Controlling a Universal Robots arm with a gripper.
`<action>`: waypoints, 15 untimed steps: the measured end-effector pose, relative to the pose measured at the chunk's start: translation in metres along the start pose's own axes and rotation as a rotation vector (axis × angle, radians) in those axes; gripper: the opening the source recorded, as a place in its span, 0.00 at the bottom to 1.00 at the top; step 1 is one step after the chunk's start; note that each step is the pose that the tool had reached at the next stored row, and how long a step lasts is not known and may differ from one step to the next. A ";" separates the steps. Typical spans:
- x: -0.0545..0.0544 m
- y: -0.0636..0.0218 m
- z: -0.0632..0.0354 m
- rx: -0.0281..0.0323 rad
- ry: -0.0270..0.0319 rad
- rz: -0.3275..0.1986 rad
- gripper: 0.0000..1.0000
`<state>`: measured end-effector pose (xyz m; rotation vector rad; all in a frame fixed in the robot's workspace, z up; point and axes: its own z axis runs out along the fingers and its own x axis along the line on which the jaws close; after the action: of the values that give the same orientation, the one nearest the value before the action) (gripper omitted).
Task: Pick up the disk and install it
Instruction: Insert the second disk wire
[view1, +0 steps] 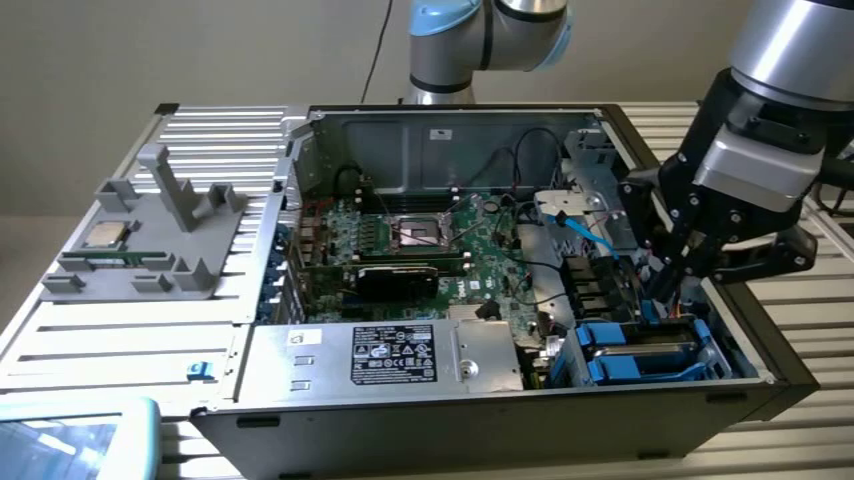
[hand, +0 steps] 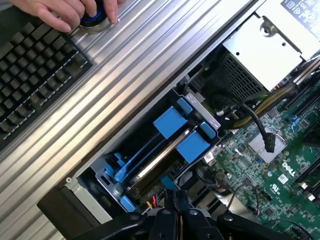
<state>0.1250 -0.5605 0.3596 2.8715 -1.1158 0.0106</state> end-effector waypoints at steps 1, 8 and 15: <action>0.000 0.0000 0.0000 0.0008 0.0007 -0.018 0.11; 0.000 0.0000 0.0004 0.0054 0.0068 -0.145 0.11; 0.000 0.0000 0.0006 0.0094 0.0132 -0.273 0.11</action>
<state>0.1250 -0.5605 0.3589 3.0003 -0.7147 0.0219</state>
